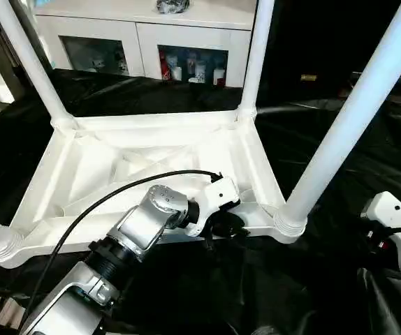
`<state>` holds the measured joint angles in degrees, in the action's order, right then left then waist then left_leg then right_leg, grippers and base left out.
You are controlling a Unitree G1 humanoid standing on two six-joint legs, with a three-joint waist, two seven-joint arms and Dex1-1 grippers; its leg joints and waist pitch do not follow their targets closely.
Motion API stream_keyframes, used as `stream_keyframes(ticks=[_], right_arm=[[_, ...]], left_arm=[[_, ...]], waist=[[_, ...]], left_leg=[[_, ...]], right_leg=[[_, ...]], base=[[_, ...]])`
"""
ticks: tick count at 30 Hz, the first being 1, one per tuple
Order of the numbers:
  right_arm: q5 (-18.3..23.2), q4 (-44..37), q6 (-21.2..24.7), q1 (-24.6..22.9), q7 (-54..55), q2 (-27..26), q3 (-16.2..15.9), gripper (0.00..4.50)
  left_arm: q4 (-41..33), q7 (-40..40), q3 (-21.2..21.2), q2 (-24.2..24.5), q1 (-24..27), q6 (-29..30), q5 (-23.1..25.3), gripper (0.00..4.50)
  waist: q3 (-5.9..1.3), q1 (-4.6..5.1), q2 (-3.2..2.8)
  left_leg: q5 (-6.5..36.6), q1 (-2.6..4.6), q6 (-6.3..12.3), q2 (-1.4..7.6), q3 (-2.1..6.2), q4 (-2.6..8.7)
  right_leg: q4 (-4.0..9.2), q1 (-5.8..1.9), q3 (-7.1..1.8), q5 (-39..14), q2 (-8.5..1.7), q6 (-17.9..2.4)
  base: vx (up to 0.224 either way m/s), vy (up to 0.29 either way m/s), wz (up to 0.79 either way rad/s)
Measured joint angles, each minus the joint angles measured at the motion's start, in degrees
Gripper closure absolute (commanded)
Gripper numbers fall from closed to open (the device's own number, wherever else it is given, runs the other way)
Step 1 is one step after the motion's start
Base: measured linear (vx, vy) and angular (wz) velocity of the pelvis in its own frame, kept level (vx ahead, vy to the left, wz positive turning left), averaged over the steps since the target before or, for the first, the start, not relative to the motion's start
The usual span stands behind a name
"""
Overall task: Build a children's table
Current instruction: Rotate leg to tighten
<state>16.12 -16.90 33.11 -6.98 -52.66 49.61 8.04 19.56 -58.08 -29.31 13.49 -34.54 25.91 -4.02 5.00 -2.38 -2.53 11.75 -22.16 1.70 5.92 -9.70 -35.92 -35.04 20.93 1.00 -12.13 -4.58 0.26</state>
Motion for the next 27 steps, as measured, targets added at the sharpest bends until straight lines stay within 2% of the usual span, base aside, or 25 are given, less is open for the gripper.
stream_keyframes(ticks=[10, 12, 17, 21, 23, 27], right_arm=[[0.1, -0.5, 0.0, 0.5, 0.5, -1.4, -1.4, 1.34], [0.5, -0.5, 0.1, 1.0, 1.0, -2.0, -1.4, 1.08], [2.3, -0.7, 0.5, 1.9, 1.1, -3.4, -1.4, 0.77], [4.2, -1.2, 0.5, 2.1, 1.1, -4.7, -1.2, 0.5], [4.2, -1.2, 0.1, 2.5, 1.3, -5.9, -1.4, 0.31], [3.7, -0.9, -1.9, 4.7, 2.2, -8.7, -4.6, 0.04]], left_arm=[[-1.0, -1.5, -0.5, 0.5, 0.0, 0.0, 0.4, 4.47], [-1.0, -1.7, -0.5, 0.7, 0.1, -0.5, 0.4, 4.5], [-2.6, -3.1, 0.2, 2.6, 1.8, -2.9, -0.2, 4.5], [-6.6, -4.7, 2.3, 7.0, 5.4, -4.9, -0.9, 4.5], [-9.2, -5.1, 3.5, 9.4, 7.6, -5.1, -1.2, 4.5], [-11.8, -5.3, 4.8, 12.0, 9.7, -5.3, -1.9, 4.5]], waist=[[0.02, -0.18, -0.02], [0.05, -0.16, -0.06], [0.1, 0.03, -0.19], [0.06, 0.56, -0.34], [0.13, 0.79, -0.17], [0.18, 0.77, -0.02]], left_leg=[[0.0, 0.03, -0.01, 0.0, -0.04, 0.23], [0.0, 0.03, -0.02, 0.0, -0.04, 0.28], [0.0, 0.03, -0.03, 0.0, -0.04, 0.44], [0.0, 0.0, -0.04, 0.0, -0.09, 0.65], [0.0, 0.0, -0.06, 0.01, -0.09, 0.8], [0.0, -0.04, -0.08, 0.06, -0.08, 0.88]], right_leg=[[0.07, 0.07, 0.0, 0.0, 0.0, 0.0], [0.08, 0.11, 0.0, 0.0, 0.0, 0.0], [0.08, 0.22, 0.0, 0.0, 0.0, 0.0], [0.04, 0.54, 0.0, 0.0, 0.0, 0.0], [0.02, 0.72, 0.01, 0.0, 0.0, 0.0], [0.04, 1.02, 0.07, 0.0, 0.0, 0.0]], base=[[0.0, 0.0, 0.0], [0.0, 0.0, 0.0], [0.0, 0.0, 0.0], [0.0, 0.0, 0.0], [0.0, 0.0, 0.0], [0.0, 0.0, 0.0]])
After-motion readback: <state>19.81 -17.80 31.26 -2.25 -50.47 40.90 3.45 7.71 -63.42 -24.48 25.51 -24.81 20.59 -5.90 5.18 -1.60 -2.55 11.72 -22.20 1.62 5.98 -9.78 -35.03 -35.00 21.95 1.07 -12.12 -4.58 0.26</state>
